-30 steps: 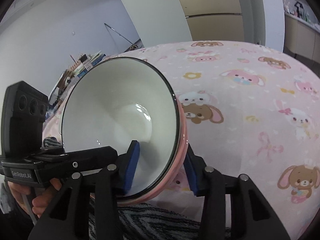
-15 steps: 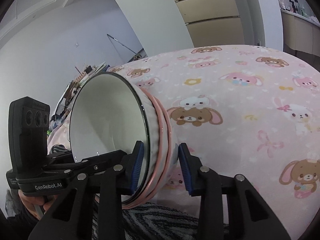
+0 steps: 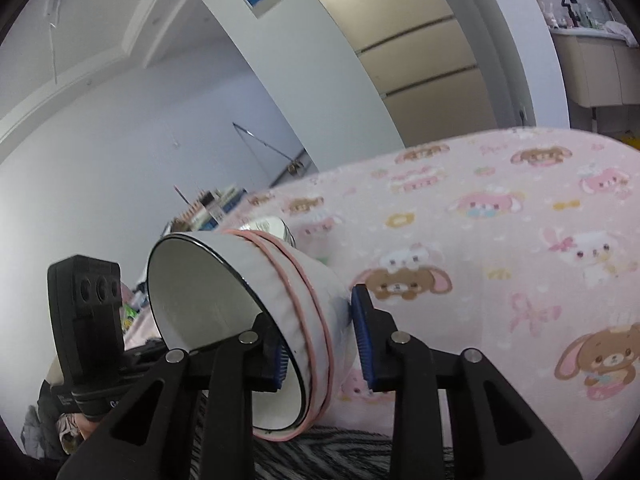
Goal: Organize plates and bowls
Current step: 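Lift the bowl stack with both tools and carry it over the plates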
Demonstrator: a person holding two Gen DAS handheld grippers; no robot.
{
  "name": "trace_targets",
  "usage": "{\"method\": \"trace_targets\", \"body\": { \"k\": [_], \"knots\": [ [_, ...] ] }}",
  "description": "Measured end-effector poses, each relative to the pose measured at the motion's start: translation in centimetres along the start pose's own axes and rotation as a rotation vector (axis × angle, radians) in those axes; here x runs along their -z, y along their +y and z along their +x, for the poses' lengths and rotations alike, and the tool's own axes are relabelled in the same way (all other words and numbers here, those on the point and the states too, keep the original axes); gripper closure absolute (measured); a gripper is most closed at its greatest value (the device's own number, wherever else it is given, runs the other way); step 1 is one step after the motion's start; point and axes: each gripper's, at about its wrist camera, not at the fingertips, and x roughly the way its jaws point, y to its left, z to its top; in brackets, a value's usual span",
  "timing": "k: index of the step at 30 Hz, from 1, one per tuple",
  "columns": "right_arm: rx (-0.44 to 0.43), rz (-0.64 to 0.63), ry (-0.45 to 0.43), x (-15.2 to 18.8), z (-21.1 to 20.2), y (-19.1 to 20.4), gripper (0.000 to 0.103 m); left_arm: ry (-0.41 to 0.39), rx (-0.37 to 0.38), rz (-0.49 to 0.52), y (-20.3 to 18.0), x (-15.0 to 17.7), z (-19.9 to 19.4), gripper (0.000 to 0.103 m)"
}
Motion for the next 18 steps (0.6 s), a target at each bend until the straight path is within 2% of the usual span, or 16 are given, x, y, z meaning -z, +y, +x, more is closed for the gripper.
{"method": "trace_targets", "body": {
  "k": [5, 12, 18],
  "knots": [
    [-0.001, 0.008, -0.010, -1.2, -0.2, 1.7, 0.076, -0.060, -0.055, 0.056, -0.8, -0.9, -2.5, 0.068],
    [-0.012, -0.053, -0.015, -3.0, 0.3, 6.1, 0.075, -0.110, -0.085, 0.049, 0.9, -2.2, -6.6, 0.068],
    [-0.088, -0.040, 0.013, -3.9, 2.5, 8.6, 0.075, -0.153, -0.142, 0.042, 3.3, -3.4, -9.8, 0.068]
  ]
}}
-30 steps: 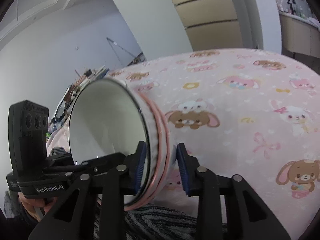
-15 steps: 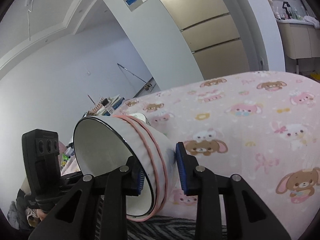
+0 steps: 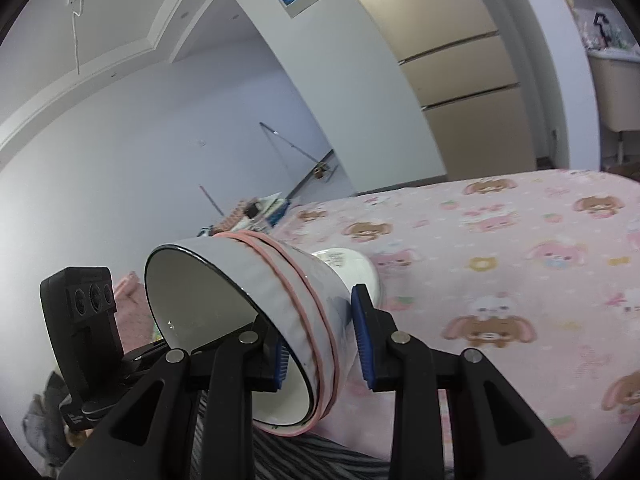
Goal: Organize plates and bowls
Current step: 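Lift the bowl stack with both tools and carry it over the plates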
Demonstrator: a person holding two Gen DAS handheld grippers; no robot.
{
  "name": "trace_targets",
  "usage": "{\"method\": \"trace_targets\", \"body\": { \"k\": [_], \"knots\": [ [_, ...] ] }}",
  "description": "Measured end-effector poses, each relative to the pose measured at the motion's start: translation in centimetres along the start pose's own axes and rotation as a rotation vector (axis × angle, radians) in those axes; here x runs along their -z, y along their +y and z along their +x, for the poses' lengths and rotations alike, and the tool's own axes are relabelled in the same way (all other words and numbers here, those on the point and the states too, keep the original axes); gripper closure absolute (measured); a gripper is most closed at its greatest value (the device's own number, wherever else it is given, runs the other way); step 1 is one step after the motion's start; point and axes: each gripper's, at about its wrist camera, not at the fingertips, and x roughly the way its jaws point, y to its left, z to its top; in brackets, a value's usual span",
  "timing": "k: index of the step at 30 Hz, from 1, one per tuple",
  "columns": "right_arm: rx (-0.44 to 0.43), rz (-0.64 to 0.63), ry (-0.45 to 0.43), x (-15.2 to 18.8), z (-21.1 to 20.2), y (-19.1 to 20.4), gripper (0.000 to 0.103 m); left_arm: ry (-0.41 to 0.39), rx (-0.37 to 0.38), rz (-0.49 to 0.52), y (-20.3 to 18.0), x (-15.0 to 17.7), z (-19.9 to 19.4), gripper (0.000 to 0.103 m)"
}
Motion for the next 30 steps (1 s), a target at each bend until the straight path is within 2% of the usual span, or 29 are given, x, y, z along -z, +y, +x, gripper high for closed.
{"method": "trace_targets", "body": {
  "k": [7, 13, 20, 30],
  "knots": [
    [-0.028, -0.010, 0.047, 0.2, 3.9, 2.2, 0.075, -0.023, -0.077, -0.030, 3.5, 0.3, -0.9, 0.068],
    [-0.027, -0.016, 0.097, 0.4, 6.7, 3.0, 0.075, 0.001, -0.112, -0.058, 5.9, 0.9, -0.4, 0.068],
    [-0.007, 0.008, 0.168, 1.1, 8.8, 2.5, 0.076, 0.038, -0.136, -0.060, 7.2, 1.6, 0.8, 0.068],
    [0.004, 0.030, 0.224, 1.2, 10.0, 1.9, 0.076, 0.077, -0.149, -0.066, 8.0, 1.8, 2.2, 0.068]
  ]
}}
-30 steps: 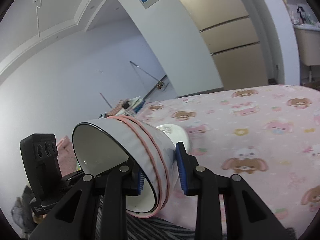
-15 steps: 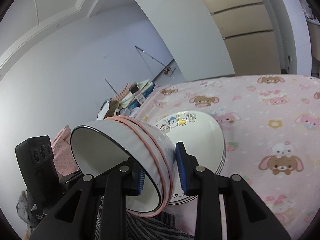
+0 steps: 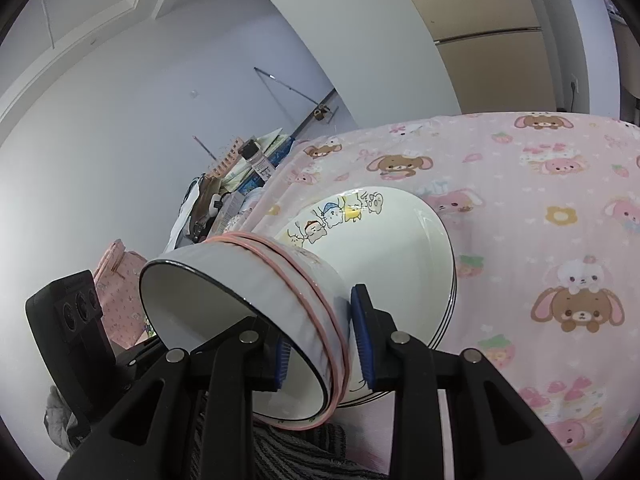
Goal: Organize plates and bowls
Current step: 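Lift the bowl stack with both tools and carry it over the plates, then lower the bowl stack onto the plate stack and open both tools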
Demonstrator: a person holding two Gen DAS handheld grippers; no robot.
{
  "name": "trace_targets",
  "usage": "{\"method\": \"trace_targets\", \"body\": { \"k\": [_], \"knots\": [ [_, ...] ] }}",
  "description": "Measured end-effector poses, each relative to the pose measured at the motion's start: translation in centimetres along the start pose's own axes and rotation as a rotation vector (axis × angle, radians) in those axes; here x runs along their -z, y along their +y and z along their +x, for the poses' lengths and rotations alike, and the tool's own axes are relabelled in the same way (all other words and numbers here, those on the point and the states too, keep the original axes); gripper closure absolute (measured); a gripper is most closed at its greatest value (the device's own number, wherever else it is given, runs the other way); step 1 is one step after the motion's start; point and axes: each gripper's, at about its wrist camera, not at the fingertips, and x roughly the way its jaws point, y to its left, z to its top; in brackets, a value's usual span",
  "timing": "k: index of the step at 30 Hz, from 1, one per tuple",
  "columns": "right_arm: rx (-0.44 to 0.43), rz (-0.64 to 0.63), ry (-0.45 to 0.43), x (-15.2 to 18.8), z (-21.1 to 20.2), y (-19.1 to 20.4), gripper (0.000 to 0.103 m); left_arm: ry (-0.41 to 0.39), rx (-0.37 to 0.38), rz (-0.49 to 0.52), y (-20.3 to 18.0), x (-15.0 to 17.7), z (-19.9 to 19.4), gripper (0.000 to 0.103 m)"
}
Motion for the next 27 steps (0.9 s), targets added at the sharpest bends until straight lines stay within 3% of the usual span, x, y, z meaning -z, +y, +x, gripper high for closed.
{"method": "trace_targets", "body": {
  "k": [5, 11, 18, 21, 23, 27],
  "knots": [
    [0.005, 0.005, 0.030, -0.4, 0.5, -0.3, 0.076, 0.019, 0.000, 0.004, 0.0, -0.3, 0.4, 0.068],
    [-0.047, 0.110, 0.091, -1.0, 1.6, -2.2, 0.076, 0.044, 0.013, -0.002, 0.5, -0.6, 1.0, 0.069],
    [-0.017, 0.084, 0.129, -1.9, 2.4, -1.9, 0.078, 0.056, 0.000, 0.024, 0.6, -1.5, 1.5, 0.070],
    [0.006, 0.054, 0.125, -2.9, 2.1, -1.3, 0.081, 0.065, 0.017, 0.014, 1.1, -2.0, 1.7, 0.071],
    [0.061, -0.044, 0.095, -3.6, 1.4, 0.5, 0.081, 0.070, 0.016, 0.012, 1.4, -2.4, 1.8, 0.072],
    [0.090, -0.122, 0.084, -4.4, 1.8, 1.8, 0.090, 0.058, 0.021, -0.012, 2.3, -2.9, 1.9, 0.072]
  ]
}}
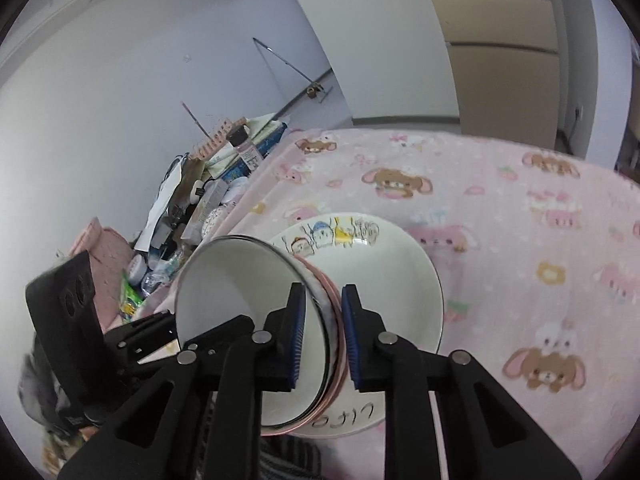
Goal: Organize plates and bowls
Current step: 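Lower the bowl stack onto the plate stack and open both tools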
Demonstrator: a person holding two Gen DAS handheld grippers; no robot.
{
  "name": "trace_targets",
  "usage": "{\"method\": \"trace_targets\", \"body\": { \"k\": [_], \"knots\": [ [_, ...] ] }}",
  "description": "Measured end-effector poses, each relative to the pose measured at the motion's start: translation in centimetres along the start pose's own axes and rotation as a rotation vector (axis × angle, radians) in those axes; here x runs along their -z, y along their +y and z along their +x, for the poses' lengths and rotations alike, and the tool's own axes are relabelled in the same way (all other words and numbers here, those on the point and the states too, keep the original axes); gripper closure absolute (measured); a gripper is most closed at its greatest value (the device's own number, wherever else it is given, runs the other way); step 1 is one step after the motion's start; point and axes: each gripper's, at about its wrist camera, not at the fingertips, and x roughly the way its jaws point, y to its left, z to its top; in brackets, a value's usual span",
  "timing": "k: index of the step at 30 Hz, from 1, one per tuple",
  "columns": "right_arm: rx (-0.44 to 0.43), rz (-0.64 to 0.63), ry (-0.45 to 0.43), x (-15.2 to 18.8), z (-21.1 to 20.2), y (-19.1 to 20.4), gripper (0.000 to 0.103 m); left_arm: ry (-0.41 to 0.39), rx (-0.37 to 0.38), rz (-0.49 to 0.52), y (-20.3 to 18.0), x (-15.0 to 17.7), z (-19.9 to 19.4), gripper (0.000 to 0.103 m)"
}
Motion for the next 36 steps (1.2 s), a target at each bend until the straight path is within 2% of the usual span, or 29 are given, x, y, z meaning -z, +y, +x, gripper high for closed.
{"method": "trace_targets", "body": {
  "k": [6, 9, 14, 19, 22, 24, 27, 29, 31, 33, 34, 35, 36],
  "knots": [
    [0.018, -0.062, -0.025, -0.1, 1.0, 0.4, 0.091, -0.086, -0.028, 0.047, -0.5, -1.0, -1.0, 0.075],
    [0.016, -0.066, -0.028, -0.5, 1.7, 0.2, 0.091, -0.100, -0.084, 0.092, -1.4, -1.2, -0.2, 0.075],
    [0.041, -0.099, -0.045, 0.4, 1.1, 0.3, 0.091, -0.119, -0.049, 0.063, -0.6, -0.7, -0.8, 0.075],
    [0.013, -0.070, -0.121, 1.6, 0.5, -0.4, 0.091, -0.148, -0.050, 0.028, -0.3, 0.1, -0.9, 0.075],
    [0.043, -0.087, -0.219, 3.0, 0.4, 0.0, 0.091, -0.176, -0.062, 0.030, -0.7, 0.7, -0.5, 0.075],
    [0.077, -0.113, -0.229, 3.5, 0.5, 0.4, 0.090, -0.168, -0.081, 0.049, -1.1, 0.8, -0.2, 0.075],
    [0.085, -0.125, -0.232, 3.3, 0.3, 0.6, 0.090, -0.176, -0.079, 0.062, -1.3, 0.6, -0.5, 0.075],
    [0.108, -0.161, -0.266, 3.1, -0.7, 1.2, 0.078, -0.206, -0.070, 0.072, -1.4, 0.5, -1.4, 0.075],
    [0.141, -0.202, -0.309, 3.1, -2.2, 2.0, 0.044, -0.246, -0.099, 0.092, -1.9, 0.3, -2.6, 0.075],
    [0.142, -0.243, -0.346, 2.9, -4.0, 2.8, 0.033, -0.289, -0.152, 0.117, -2.8, -0.1, -4.1, 0.072],
    [0.152, -0.265, -0.363, 2.8, -5.0, 3.3, 0.029, -0.303, -0.150, 0.128, -3.2, -0.3, -4.7, 0.063],
    [0.169, -0.282, -0.380, 2.8, -5.9, 3.7, 0.026, -0.330, -0.144, 0.152, -4.0, -0.4, -5.7, 0.037],
    [0.195, -0.303, -0.403, 2.9, -7.1, 4.2, 0.018, -0.358, -0.148, 0.167, -4.7, -0.5, -6.6, 0.021]
  ]
}}
